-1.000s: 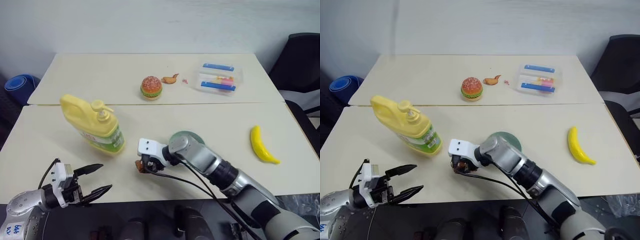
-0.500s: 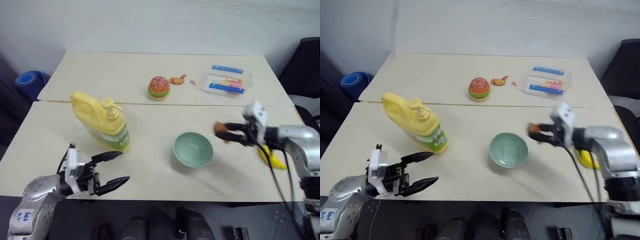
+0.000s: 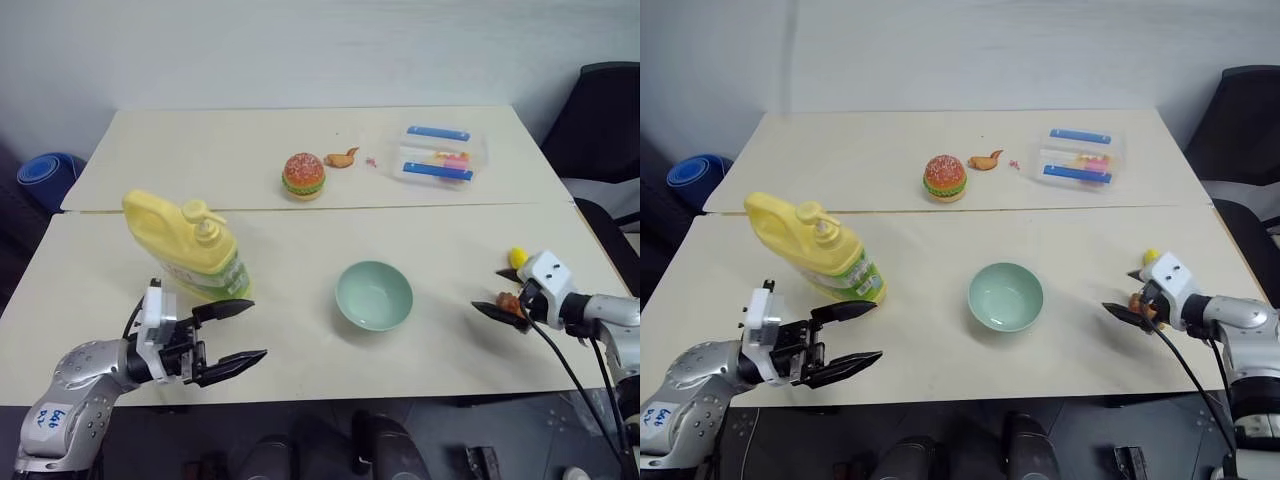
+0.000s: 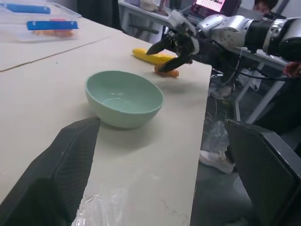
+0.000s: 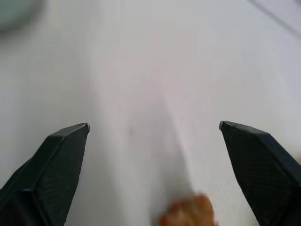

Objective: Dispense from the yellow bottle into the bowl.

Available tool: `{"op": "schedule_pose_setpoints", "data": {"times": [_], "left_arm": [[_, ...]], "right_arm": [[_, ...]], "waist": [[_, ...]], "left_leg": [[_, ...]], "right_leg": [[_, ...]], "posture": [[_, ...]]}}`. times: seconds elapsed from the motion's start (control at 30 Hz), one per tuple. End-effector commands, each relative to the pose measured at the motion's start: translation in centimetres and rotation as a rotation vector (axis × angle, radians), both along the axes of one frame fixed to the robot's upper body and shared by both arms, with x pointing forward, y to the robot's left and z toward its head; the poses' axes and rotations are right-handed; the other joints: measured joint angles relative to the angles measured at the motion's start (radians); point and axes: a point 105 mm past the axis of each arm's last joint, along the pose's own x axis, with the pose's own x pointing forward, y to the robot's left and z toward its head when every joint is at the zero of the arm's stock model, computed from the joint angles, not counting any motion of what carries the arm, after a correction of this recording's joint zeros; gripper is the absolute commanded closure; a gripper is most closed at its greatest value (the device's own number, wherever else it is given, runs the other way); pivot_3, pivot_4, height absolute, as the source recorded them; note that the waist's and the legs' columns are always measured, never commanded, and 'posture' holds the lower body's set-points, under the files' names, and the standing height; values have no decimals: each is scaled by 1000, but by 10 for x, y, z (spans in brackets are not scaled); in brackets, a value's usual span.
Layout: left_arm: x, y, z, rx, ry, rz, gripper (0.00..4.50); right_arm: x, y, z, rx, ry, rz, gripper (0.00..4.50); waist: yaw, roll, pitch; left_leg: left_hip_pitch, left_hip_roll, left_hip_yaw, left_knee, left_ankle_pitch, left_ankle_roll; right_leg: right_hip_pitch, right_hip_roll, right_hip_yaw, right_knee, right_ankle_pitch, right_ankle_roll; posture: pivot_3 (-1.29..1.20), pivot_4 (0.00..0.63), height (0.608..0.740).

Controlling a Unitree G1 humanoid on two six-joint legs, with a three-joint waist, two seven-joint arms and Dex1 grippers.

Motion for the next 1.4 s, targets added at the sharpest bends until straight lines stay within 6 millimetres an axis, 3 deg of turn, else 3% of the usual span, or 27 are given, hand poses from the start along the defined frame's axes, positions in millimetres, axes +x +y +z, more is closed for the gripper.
{"op": "schedule_pose_setpoints", "data": {"times": [0.03, 0.13, 0.2, 0.37, 0.5, 0.67, 0.8, 0.87, 1.07, 1.23, 1.4], "left_arm": [[-4, 9, 2, 16, -17, 27, 0], [-2, 11, 0, 21, -9, 43, 0], [-1, 11, 0, 25, -8, 49, 0], [2, 11, 2, 34, -14, 71, 0], [3, 10, 6, 32, -23, 82, 0], [3, 9, 9, 30, -27, 94, 0], [3, 11, 11, 18, -35, 138, 0], [3, 12, 13, 7, -40, 164, 0], [-6, 35, 31, -33, -70, 284, 0], [-17, 55, 89, -218, -118, 336, 0], [1, 65, 128, -212, -236, 374, 1253]], "right_arm": [[-35, 66, 13, 48, 54, 273, 66], [-50, 104, 4, 98, 103, 350, 66], [-53, 119, -8, 107, 134, 355, 66], [-35, 137, -40, 70, 109, 299, 66], [-19, 144, -53, -17, 49, 308, 912], [-12, 155, -48, -32, -16, 348, 2732], [-12, 165, -32, -48, -83, 432, 4129], [-14, 171, -19, -53, -112, 487, 4486], [-18, 190, 27, -192, -198, 677, 4486], [-15, 202, 55, -373, -182, 797, 4486], [-10, 218, 73, -489, -175, 873, 4500]], "waist": [[9, 0, 0], [14, 0, 0], [19, -1, 0], [29, -2, -1], [28, -2, 0], [25, -2, -1], [20, -2, -1], [12, -3, -1], [0, -3, 0], [8, -4, 1], [16, -4, 1]], "left_leg": [[-1, 0, -2, 0, 0, -1], [-1, 1, -3, 0, -1, -1], [-1, 0, -4, 0, -1, -1], [-2, -3, -4, 0, -2, 1], [-2, -3, -4, 0, -2, 2], [-2, -3, -4, 0, -2, 2], [-2, -3, -4, 0, -2, 2], [-2, -3, -4, 0, -1, 2], [-3, -2, -5, 0, -1, 2], [-3, -1, -7, 0, -1, 0], [-4, -4, -11, 1, 0, 1]], "right_leg": [[0, 0, -1, -1, 0, 0], [0, 0, -2, -5, 0, -1], [0, -2, -2, -5, 0, -1], [-1, -4, -3, -5, 0, -1], [-1, -4, -3, -5, 0, -1], [-1, -4, -4, -4, 0, -1], [-1, -4, -4, -4, 0, -1], [0, -3, -4, -4, 0, -1], [-1, -3, -5, -3, 0, -1], [-1, -3, -6, -5, -1, -2], [0, -6, -9, -5, -1, -2]], "posture": [[0, 150, 740], [0, 150, 740], [0, 150, 740], [0, 150, 740], [0, 150, 740], [0, 150, 740], [0, 150, 740], [0, 150, 740], [0, 150, 740], [0, 150, 740], [0, 150, 740]]}}
